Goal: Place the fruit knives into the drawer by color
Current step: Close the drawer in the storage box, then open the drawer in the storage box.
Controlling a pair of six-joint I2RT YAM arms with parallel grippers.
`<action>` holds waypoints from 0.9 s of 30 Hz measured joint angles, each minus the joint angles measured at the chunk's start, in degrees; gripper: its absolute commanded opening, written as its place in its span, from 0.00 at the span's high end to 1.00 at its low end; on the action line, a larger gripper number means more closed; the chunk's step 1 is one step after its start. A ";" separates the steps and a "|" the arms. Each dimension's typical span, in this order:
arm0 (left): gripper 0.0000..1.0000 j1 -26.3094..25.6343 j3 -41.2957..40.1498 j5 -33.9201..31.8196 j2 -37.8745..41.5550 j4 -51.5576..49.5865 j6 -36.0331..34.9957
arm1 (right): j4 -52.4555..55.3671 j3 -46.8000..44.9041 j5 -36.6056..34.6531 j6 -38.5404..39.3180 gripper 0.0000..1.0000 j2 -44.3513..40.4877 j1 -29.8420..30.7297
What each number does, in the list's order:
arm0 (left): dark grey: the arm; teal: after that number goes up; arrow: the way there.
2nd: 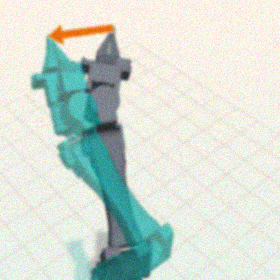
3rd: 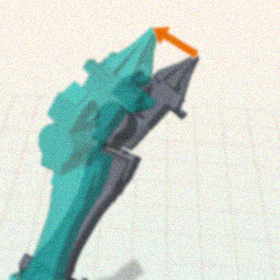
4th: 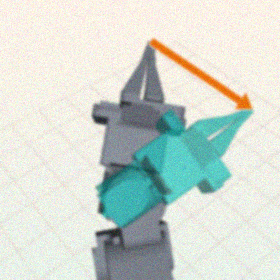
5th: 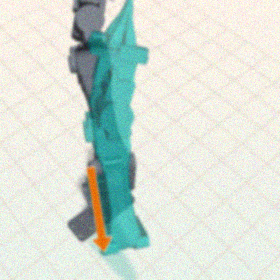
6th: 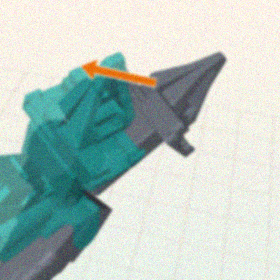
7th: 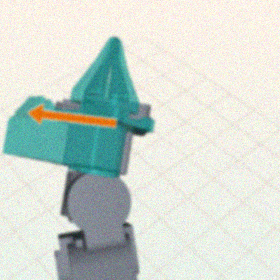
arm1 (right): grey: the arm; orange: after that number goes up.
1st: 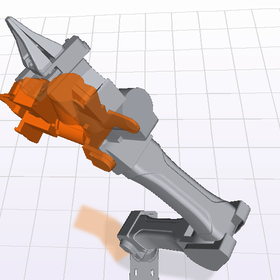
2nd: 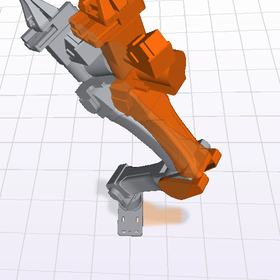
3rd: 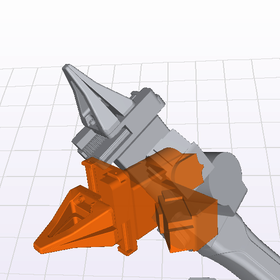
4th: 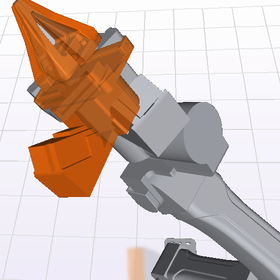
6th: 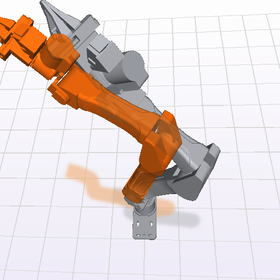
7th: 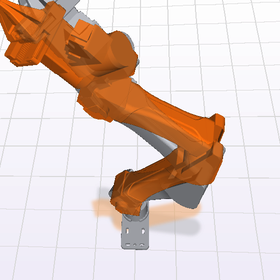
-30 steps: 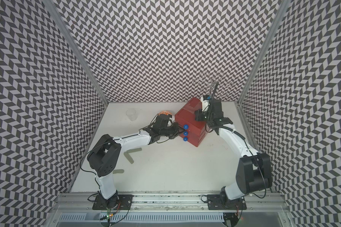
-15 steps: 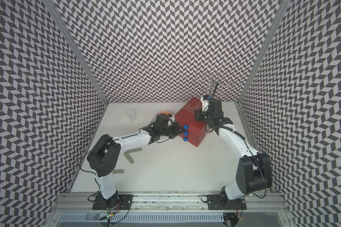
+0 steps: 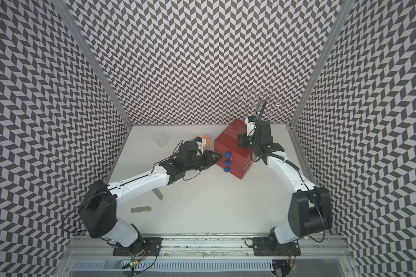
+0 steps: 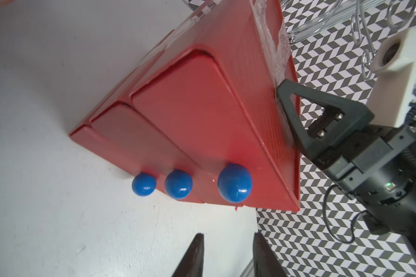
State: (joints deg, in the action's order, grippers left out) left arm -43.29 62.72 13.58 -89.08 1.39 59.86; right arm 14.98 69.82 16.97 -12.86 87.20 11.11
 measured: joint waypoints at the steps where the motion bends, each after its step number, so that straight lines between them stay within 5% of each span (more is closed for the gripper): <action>1: 0.59 -0.09 -1.14 -0.20 0.52 0.39 -0.09 | 0.00 0.00 0.00 0.00 0.99 0.00 0.00; 14: 0.58 -0.09 -10.54 1.36 -5.70 11.15 0.46 | 0.00 -0.02 0.00 0.00 0.99 -0.02 0.00; 22: 0.42 -0.09 -10.56 4.11 -14.19 19.04 1.73 | -0.04 -0.04 0.02 0.00 0.99 0.00 0.00; 27: 0.41 -0.09 -10.49 5.42 -18.36 22.80 2.58 | -0.26 -0.20 0.02 0.00 0.99 -0.02 0.00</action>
State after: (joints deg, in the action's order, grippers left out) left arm -43.38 52.23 19.00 -107.44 24.18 62.43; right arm 14.72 69.63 16.99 -12.86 87.18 11.11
